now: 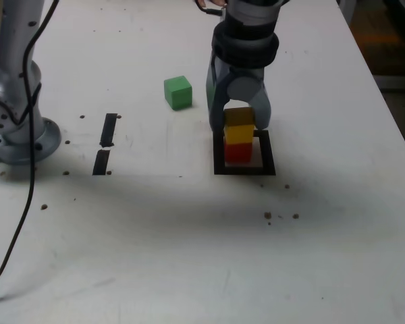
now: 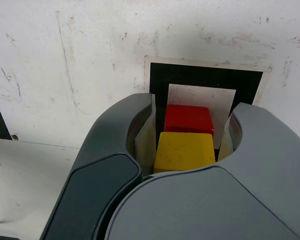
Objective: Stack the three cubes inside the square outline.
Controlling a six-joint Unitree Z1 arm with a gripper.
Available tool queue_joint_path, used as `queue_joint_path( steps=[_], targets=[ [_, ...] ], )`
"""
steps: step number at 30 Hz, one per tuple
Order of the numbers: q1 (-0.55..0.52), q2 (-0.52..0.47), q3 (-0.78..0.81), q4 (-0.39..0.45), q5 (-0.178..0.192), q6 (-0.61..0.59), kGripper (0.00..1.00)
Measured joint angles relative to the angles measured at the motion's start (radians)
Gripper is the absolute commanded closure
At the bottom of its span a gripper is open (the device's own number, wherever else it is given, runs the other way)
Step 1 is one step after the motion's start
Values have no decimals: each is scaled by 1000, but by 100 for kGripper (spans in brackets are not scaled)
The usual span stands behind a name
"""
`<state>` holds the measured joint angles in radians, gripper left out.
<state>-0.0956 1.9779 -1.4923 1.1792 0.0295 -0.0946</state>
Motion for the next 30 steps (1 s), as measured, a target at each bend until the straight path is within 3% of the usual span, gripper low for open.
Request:
queue_joint_path(
  steps=[13, 25, 30],
  targets=[
    [0, 0, 18, -15, -3, 0, 37],
    [0, -15, 34, -28, -5, 11, 13],
    [0, -51, 17, -7, 16, 8, 10]
  ],
)
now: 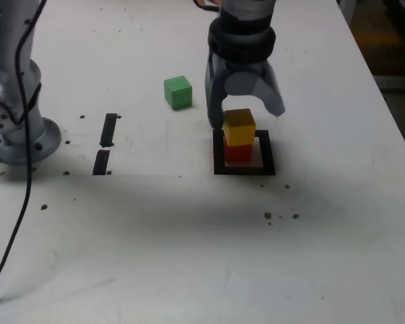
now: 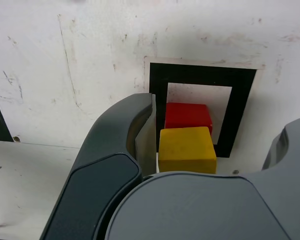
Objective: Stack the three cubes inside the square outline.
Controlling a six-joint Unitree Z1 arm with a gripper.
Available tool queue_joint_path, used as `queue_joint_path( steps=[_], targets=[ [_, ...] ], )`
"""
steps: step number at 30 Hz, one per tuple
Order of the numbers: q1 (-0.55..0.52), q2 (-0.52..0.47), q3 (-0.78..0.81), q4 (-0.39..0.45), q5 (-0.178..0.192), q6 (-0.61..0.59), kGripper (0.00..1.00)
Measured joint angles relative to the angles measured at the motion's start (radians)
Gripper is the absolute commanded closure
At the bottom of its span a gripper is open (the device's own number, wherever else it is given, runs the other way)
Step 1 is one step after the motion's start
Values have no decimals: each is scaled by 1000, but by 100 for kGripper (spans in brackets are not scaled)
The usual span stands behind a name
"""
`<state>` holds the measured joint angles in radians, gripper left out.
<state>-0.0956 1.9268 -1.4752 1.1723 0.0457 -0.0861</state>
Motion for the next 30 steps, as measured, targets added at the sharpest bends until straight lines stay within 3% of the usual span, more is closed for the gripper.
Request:
queue_joint_path(
  steps=[10, 20, 30],
  targets=[
    [74, -127, 18, 66, 46, -7, 1],
    [244, -226, 177, 68, 44, 70, 0],
    [363, -225, 276, 5, 42, 156, 0]
  ],
)
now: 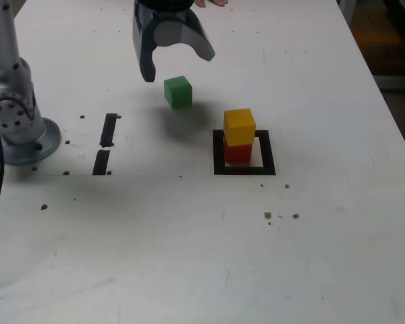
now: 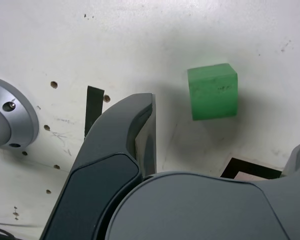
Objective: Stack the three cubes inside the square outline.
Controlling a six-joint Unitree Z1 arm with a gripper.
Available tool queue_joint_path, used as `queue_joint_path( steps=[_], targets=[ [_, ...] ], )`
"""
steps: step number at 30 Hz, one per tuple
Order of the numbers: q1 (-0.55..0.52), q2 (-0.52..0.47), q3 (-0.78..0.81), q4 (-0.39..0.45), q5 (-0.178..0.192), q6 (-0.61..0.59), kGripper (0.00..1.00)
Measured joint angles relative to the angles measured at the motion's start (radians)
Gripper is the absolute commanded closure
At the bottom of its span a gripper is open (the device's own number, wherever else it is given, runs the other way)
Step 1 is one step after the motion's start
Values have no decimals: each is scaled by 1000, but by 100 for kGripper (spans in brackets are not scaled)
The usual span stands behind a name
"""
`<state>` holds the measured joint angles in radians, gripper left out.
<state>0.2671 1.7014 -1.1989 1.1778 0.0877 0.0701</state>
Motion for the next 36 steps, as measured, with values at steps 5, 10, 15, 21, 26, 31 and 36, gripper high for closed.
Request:
queue_joint_path(
  steps=[5, 10, 15, 21, 26, 31, 36],
  targets=[
    [43, 26, 26, -59, -5, 32, 1],
    [84, 61, 47, -114, -24, 74, 1],
    [138, 98, 53, -148, -49, 127, 3],
    [168, 127, 53, -163, -62, 154, 4],
    [173, 146, 62, -187, -75, 159, 6],
    [173, 149, 75, -206, -84, 162, 11],
    [173, 149, 94, -226, -93, 166, 17]
  ],
)
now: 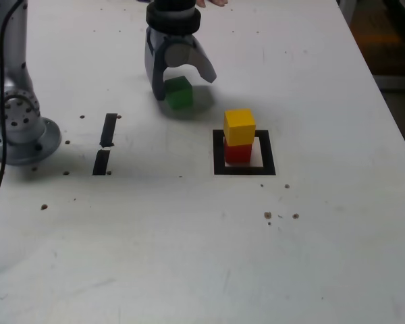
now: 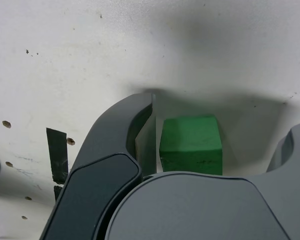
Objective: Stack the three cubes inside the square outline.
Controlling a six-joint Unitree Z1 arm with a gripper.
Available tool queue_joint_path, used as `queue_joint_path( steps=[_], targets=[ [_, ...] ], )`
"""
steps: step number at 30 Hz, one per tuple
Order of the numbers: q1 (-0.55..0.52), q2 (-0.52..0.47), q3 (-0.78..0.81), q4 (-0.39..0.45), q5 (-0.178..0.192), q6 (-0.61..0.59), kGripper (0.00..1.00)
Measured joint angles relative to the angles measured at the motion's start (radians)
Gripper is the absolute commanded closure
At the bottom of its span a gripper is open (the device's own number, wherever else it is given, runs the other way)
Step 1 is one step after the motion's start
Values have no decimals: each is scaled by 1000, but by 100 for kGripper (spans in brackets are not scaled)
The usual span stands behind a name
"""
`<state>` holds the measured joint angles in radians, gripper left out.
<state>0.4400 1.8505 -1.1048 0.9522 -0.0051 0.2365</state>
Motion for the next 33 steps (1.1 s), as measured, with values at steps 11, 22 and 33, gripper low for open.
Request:
queue_joint_path(
  steps=[11, 22, 33],
  targets=[
    [0, 0, 61, -95, -18, 2, 48],
    [0, -14, 76, -128, -9, 2, 78],
    [-18, -79, 42, -29, -9, -12, 78]
  ],
)
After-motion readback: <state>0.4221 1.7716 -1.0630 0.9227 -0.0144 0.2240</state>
